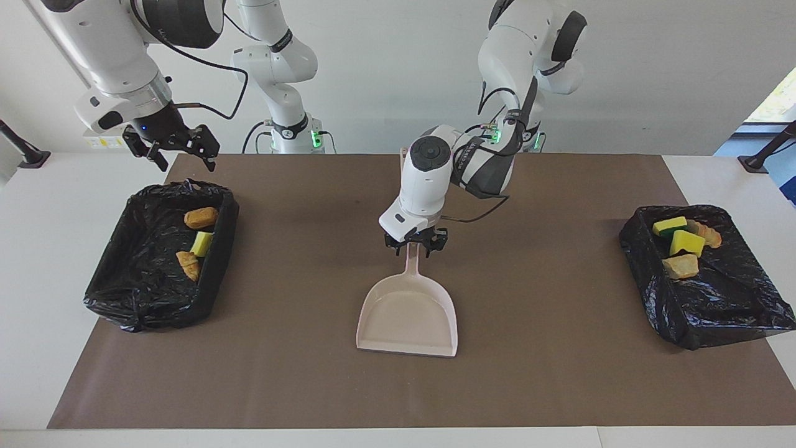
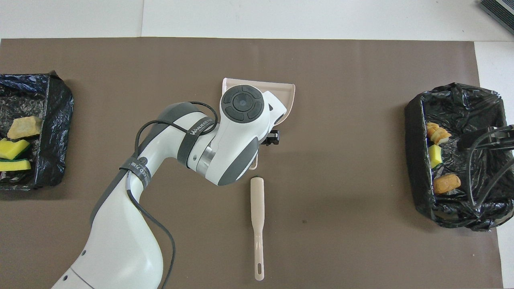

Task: Sweep and dump trash in bin

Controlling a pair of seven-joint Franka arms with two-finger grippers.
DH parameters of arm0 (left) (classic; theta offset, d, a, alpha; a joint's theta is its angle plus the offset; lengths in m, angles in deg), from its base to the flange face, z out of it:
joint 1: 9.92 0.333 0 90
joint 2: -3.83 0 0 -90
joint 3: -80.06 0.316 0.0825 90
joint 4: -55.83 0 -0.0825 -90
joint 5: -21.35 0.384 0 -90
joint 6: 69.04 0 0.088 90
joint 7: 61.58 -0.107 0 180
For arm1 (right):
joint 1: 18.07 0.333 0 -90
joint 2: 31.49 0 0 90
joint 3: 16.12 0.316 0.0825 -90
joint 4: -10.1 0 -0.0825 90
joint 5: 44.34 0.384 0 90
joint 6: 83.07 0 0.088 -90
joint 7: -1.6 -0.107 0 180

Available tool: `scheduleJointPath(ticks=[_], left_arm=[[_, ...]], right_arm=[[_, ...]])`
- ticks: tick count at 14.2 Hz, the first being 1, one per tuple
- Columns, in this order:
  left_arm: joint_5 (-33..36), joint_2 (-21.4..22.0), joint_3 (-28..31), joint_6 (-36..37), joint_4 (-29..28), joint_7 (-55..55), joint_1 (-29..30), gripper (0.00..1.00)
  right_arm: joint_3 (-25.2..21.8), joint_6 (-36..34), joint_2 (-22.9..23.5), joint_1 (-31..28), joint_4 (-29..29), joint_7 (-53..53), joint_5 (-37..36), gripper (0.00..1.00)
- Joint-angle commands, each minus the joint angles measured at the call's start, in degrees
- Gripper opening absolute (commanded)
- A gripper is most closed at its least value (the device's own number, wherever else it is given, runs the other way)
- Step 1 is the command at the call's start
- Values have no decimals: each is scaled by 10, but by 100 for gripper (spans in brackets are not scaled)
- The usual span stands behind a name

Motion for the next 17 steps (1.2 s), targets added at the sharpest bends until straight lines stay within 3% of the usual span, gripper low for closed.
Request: scheduleJointPath(ticks=[1, 3, 5, 7, 10, 13, 17], left_arm=[[-7, 117, 7, 5, -123, 0, 35, 100], [-2, 187, 11, 5, -187, -10, 67, 100], [-2, 268, 11, 22, -242, -102, 114, 100], [-2, 335, 11, 92, -259, -171, 167, 100], [-1, 391, 11, 168, -252, -295, 239, 100], [-1, 400, 11, 226, -180, -377, 317, 100], [9, 321, 12, 352, 3, -400, 334, 100]], right_arm=[[27, -7, -16, -25, 15, 22, 3, 100], [30, -3, -16, -27, 17, 22, 4, 100], [30, -2, -17, -24, 20, 21, 4, 100], [30, -1, -16, -24, 20, 21, 4, 100], [29, -1, -17, -24, 20, 17, 5, 100], [28, -1, -17, -24, 21, 20, 5, 100], [27, -1, -17, -24, 21, 20, 5, 100]])
